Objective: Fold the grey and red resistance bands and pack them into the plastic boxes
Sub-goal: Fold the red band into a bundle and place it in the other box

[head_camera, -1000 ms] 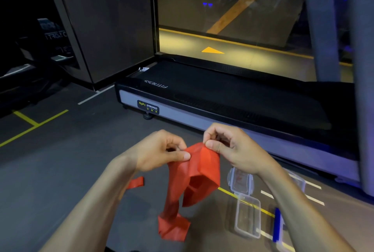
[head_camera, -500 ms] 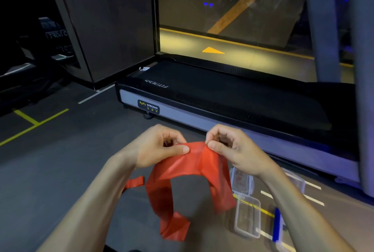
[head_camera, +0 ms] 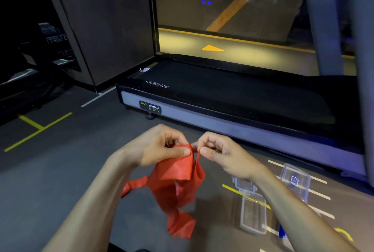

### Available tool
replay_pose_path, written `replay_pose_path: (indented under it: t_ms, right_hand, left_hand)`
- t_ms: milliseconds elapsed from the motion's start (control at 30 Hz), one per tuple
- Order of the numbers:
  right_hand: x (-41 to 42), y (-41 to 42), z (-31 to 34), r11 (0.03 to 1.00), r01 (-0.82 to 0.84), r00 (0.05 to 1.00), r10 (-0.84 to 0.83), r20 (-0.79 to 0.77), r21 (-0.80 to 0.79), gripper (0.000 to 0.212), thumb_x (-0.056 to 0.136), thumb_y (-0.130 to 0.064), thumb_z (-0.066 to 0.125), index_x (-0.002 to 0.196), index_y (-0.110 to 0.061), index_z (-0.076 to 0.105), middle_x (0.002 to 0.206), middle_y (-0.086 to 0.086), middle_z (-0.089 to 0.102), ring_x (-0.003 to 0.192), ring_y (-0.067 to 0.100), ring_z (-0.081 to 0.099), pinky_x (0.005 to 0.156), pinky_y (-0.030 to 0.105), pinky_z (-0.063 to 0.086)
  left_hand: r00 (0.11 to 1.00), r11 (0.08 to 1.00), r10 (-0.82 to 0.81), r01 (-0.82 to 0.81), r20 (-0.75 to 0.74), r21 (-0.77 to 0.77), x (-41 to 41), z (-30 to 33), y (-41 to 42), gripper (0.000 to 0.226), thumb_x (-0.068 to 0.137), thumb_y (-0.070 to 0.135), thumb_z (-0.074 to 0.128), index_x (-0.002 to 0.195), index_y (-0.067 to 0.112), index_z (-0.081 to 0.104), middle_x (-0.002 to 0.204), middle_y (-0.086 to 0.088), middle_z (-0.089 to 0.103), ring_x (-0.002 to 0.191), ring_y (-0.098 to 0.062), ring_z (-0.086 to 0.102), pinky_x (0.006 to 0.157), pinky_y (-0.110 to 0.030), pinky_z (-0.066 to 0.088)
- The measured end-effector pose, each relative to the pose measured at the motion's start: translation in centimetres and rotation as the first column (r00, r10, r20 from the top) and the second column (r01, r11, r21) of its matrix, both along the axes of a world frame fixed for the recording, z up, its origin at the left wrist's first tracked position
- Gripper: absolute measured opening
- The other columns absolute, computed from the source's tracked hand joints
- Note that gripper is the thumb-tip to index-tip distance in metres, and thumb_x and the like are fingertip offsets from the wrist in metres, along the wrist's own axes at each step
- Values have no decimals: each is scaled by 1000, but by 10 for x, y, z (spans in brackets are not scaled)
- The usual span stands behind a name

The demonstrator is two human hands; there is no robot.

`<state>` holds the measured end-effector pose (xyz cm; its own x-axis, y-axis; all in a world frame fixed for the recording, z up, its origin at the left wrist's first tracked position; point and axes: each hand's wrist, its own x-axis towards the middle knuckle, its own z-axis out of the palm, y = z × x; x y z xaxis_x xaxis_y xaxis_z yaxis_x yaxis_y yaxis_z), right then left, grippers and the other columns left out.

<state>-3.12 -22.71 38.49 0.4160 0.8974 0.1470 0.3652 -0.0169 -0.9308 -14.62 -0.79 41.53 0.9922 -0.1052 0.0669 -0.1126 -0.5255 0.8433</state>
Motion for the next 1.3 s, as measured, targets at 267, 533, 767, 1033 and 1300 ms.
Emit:
replay_pose_path:
  t_ms: [267, 533, 767, 1033, 1300]
  right_hand:
    - [-12, 9, 5, 994, -7, 1000, 9, -20, 112, 3, 101, -12, 57, 99, -11, 59, 82, -15, 55, 74, 1, 47, 71, 16, 39]
    - [-25, 9, 25, 959, 1, 997, 22, -77, 284, 5, 100, -14, 59, 96, -12, 60, 82, 2, 54, 74, 14, 47, 68, 21, 41]
    - [-31, 11, 57, 900, 73, 997, -82, 3, 430, 4, 97, -14, 60, 93, -15, 60, 78, -14, 55, 71, 1, 46, 68, 17, 40]
    - [-29, 26, 62, 909, 12, 1000, -13, -1, 416, 4, 98, -12, 59, 94, -14, 60, 80, -17, 60, 74, -3, 51, 71, 13, 41]
    - [-15, 43, 53, 934, 68, 997, -72, 0, 351, 6, 96, -19, 60, 92, -13, 60, 81, -11, 57, 76, 5, 49, 71, 18, 41]
  left_hand:
    - [982, 974, -114, 140, -148, 180, 7, 57, -3, 6, 92, 21, 76, 91, 15, 77, 87, -10, 76, 77, -15, 67, 77, -44, 57]
    - [997, 481, -64, 66, -40, 874, 10, 159, -21, 8, 88, 33, 75, 90, 25, 76, 87, 10, 73, 83, -7, 67, 74, -23, 51]
    - [954, 320, -4, -284, 301, 904, -11, 208, -28, 8, 90, 46, 68, 94, 40, 70, 97, 18, 71, 96, -16, 67, 81, -36, 55]
    - [939, 438, 53, -327, 338, 837, -35, 209, 5, 17, 85, 47, 66, 91, 34, 75, 82, 21, 67, 83, -8, 67, 76, -27, 52]
    - [953, 508, 136, -302, 271, 806, -29, 175, 33, 12, 89, 40, 73, 91, 29, 75, 85, 13, 70, 83, -11, 66, 76, -25, 49]
